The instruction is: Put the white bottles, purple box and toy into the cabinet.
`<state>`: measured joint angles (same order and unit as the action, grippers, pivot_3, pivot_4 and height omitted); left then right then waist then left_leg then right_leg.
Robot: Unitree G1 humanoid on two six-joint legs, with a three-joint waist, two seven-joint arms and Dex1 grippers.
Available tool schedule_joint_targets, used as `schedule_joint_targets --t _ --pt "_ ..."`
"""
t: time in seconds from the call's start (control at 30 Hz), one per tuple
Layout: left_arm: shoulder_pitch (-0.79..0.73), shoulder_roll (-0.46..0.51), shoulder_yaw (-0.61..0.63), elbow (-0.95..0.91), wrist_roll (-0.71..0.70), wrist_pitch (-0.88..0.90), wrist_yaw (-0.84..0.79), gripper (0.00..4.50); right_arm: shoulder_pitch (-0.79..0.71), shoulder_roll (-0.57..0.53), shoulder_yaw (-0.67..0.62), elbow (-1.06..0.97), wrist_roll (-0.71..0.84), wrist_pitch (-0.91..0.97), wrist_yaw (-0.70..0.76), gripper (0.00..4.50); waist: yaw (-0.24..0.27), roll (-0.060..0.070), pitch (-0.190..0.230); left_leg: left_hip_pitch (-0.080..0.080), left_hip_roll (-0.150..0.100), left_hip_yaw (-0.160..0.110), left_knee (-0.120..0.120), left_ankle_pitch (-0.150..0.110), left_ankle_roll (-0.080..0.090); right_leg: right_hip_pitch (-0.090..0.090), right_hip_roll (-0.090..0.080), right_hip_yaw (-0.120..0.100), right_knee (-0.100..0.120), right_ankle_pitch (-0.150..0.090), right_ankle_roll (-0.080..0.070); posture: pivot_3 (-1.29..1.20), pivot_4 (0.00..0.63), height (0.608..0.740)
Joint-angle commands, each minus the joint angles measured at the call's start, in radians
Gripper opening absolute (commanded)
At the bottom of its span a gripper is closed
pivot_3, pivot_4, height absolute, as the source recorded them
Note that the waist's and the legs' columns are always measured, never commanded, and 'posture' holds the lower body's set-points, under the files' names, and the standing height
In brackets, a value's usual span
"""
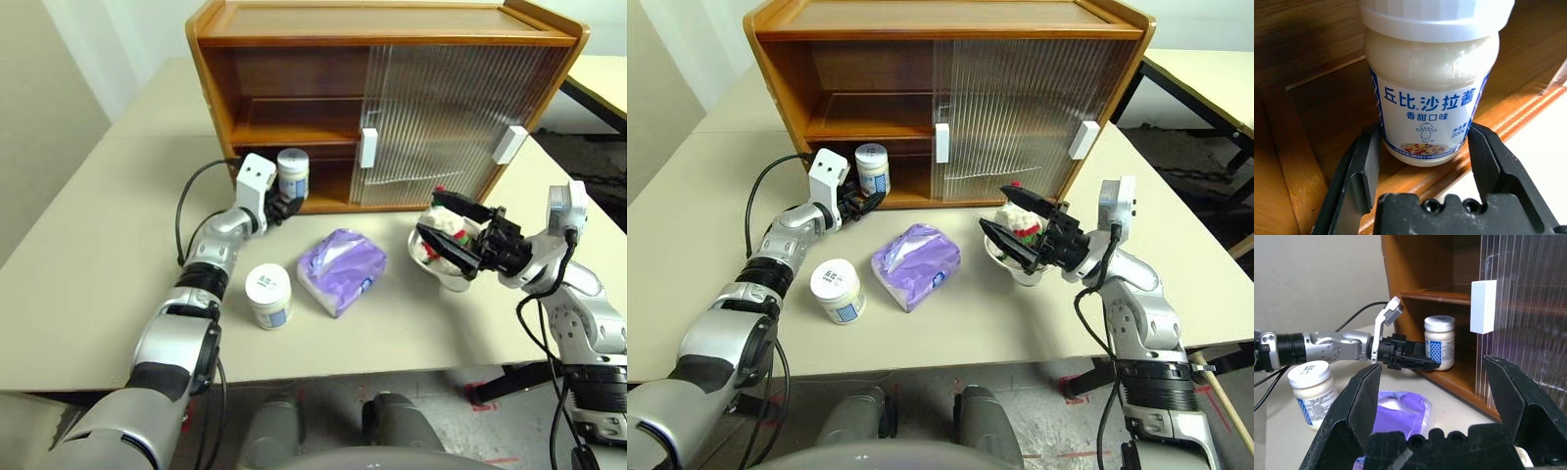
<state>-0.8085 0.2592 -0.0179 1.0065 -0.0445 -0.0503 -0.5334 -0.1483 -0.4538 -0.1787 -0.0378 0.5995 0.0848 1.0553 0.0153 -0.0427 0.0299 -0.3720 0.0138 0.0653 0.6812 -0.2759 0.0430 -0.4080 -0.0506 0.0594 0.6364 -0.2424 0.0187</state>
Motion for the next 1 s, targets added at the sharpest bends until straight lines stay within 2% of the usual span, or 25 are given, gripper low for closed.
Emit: schedule_joint_targets --t 0.03,0.67,0.87,1.0 --pt "-0.056 -0.013 0.003 0.052 0.019 -0.037 0.024 2.97 0.006 -0.010 -0.016 -0.019 0.011 0.001 -0.006 4.50 0.001 0.000 0.000 0.000 0.000 0.000 0.000 0.000 0.000 0.000 0.000 0.000 0.000 0.000 0.000 -0.01 0.000 0.740" --pt "-0.166 -0.084 0.018 0.219 0.052 -0.062 0.116 2.97 0.049 -0.022 -0.017 -0.077 0.025 0.024 -0.041 4.50 -0.006 0.000 0.000 0.000 -0.001 0.000 0.002 0.001 0.001 0.001 0.000 0.001 -0.001 0.002 0.002 -0.03 0.000 0.740" --pt "-0.169 -0.090 0.026 0.230 0.053 -0.053 0.106 2.97 0.057 -0.022 -0.019 -0.086 0.026 0.027 -0.046 4.50 -0.027 0.000 0.000 -0.002 -0.001 0.000 0.001 0.001 0.001 0.000 0.000 0.000 -0.002 0.001 0.002 -0.03 0.000 0.740" --pt "-0.158 -0.084 0.027 0.219 0.050 -0.048 0.097 4.41 0.055 -0.016 -0.011 -0.083 0.022 0.024 -0.047 4.50 -0.027 0.000 0.000 -0.002 -0.001 0.000 0.001 0.001 0.001 0.000 0.000 0.000 -0.002 0.001 0.002 -0.02 0.000 0.740"
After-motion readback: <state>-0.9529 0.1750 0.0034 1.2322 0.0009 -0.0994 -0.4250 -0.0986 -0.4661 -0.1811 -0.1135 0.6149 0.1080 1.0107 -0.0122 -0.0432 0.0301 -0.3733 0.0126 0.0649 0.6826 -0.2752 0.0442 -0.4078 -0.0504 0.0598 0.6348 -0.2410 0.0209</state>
